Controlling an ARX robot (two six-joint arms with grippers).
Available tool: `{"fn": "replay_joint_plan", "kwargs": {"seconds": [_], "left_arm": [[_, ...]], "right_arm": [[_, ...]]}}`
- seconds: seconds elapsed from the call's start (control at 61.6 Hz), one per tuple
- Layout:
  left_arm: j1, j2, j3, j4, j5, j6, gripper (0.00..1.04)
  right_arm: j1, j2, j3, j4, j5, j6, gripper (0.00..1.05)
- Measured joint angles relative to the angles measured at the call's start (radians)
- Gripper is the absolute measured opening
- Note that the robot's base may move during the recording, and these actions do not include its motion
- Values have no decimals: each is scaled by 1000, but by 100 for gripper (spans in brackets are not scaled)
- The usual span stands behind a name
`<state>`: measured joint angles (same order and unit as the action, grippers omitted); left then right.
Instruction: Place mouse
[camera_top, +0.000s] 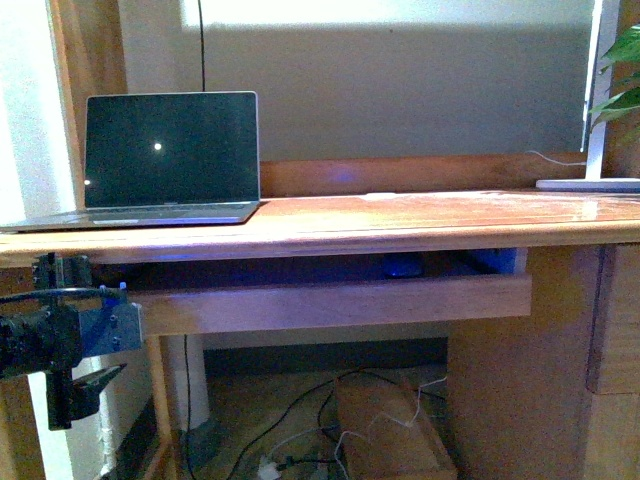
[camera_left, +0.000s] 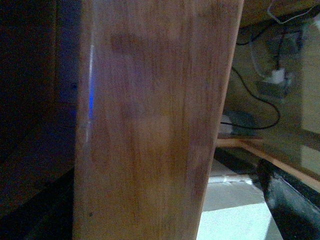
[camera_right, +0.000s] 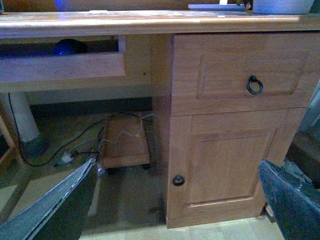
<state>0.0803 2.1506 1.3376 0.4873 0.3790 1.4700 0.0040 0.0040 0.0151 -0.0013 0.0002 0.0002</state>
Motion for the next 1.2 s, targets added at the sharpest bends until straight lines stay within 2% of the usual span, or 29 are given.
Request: {"fn": "replay_joint_plan", "kwargs": {"seconds": [0.081, 0.227, 0.308, 0.406, 0.568, 0.682, 0.763, 0.86, 0.941, 1.039, 1.071, 1.201], "left_arm": [[-5, -47, -11, -116, 18, -45, 97], [-8, -189, -73, -415, 91, -135, 97], [-15, -282, -127, -575, 166, -169, 97], [-39, -358, -182, -673, 246, -201, 97], [-66, -454, -267, -691, 341, -327, 97], [-80, -497, -328, -533, 464, -607, 97], [-93, -536, -377, -397, 515, -840, 97], [-109, -594, -408, -180, 439, -1162, 97], [-110, -644, -415, -62, 291, -1408, 97], [-109, -708, -451, -47, 100, -1570, 97], [-107, -749, -491, -50, -5, -1605, 97], [-100, -893, -614, -93, -193, -1656, 97]], "right_arm": [[0, 0, 0, 0, 1, 0, 97], [0, 0, 0, 0, 1, 0, 97], [0, 0, 0, 0, 1, 0, 97], [0, 0, 0, 0, 0, 0, 97], [0, 0, 0, 0, 0, 0, 97], [0, 0, 0, 0, 0, 0, 97], [0, 0, 0, 0, 0, 0, 97], [0, 0, 0, 0, 0, 0, 97], [0, 0, 0, 0, 0, 0, 97], [0, 0, 0, 0, 0, 0, 97], [0, 0, 0, 0, 0, 0, 97], [0, 0, 0, 0, 0, 0, 97]]}}
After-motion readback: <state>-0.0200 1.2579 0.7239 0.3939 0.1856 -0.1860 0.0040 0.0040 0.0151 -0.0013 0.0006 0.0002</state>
